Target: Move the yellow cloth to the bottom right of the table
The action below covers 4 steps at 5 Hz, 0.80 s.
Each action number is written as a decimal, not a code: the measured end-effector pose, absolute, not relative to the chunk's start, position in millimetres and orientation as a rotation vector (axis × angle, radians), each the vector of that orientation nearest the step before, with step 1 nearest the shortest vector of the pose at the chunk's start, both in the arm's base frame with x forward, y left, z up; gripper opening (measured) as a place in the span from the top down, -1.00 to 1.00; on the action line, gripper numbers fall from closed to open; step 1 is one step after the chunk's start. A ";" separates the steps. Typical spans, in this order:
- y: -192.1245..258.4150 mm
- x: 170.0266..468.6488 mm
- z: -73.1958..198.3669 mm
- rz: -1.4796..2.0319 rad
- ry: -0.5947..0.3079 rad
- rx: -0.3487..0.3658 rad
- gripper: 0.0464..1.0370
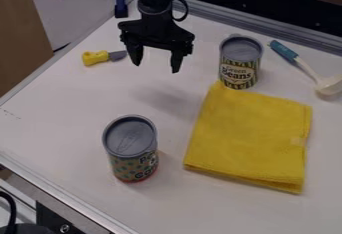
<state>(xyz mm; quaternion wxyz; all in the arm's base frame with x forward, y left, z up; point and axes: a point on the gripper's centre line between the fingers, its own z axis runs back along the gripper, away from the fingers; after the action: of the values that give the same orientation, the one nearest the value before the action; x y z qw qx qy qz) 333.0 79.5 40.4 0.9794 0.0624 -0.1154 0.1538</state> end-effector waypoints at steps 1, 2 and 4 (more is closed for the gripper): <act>77.9 328.2 30.8 0.309 -0.202 0.123 -0.92; 69.9 325.9 25.4 0.352 -0.210 0.110 -0.92; 20.3 317.1 33.8 0.332 -0.168 0.059 -0.92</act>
<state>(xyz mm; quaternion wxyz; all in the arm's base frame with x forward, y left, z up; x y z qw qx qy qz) 317.1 20.3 33.8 0.9823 0.0294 -0.0833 0.1649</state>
